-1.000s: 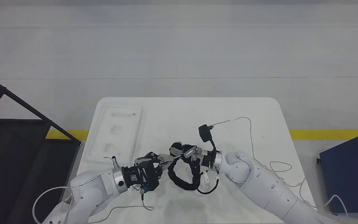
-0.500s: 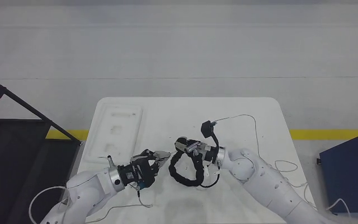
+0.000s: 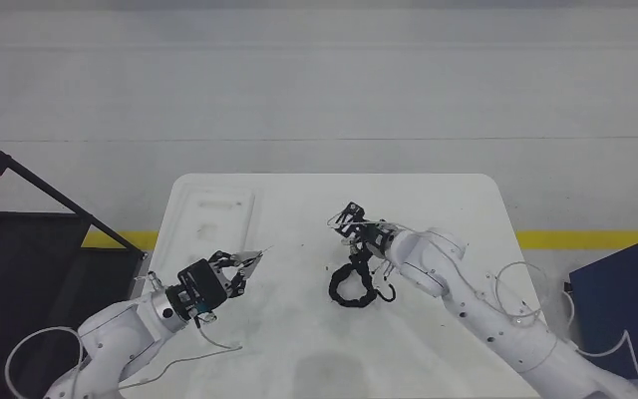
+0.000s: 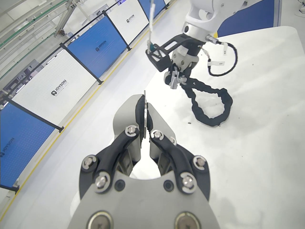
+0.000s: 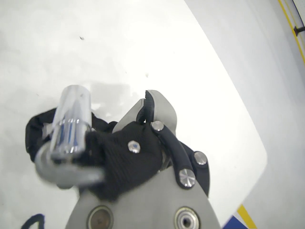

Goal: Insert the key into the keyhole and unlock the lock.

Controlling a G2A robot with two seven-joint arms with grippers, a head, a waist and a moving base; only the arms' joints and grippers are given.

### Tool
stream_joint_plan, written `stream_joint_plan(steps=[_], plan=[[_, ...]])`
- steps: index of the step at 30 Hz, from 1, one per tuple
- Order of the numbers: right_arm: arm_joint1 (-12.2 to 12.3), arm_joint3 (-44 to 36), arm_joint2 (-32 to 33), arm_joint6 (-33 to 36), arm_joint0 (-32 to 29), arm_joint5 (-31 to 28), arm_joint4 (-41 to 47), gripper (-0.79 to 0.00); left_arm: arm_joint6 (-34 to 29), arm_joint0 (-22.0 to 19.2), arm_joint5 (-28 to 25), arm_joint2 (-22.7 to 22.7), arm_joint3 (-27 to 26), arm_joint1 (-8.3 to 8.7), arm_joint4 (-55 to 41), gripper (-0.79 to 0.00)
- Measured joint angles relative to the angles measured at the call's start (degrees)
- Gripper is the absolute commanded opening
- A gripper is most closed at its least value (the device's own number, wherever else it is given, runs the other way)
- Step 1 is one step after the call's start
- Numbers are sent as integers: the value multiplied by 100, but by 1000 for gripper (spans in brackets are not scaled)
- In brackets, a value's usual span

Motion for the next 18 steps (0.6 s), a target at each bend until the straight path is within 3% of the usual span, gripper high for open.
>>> stream_joint_plan(steps=[5,9,13,18], plan=[[-112,-337,-315,1550,290,-98,-978,-785,83,159,-46,-265,53,0,-175,-785],[-254,-353,-567,2144,541,-379,-1040,-785,108,238,-77,-344,64,-8,-245,-785],[-519,-291,-979,2306,914,-829,-990,-785,104,277,-135,-362,86,-16,-305,-785],[-1075,269,-1630,2271,1565,-1168,-578,-785,153,305,-154,-388,102,-33,-469,-785]])
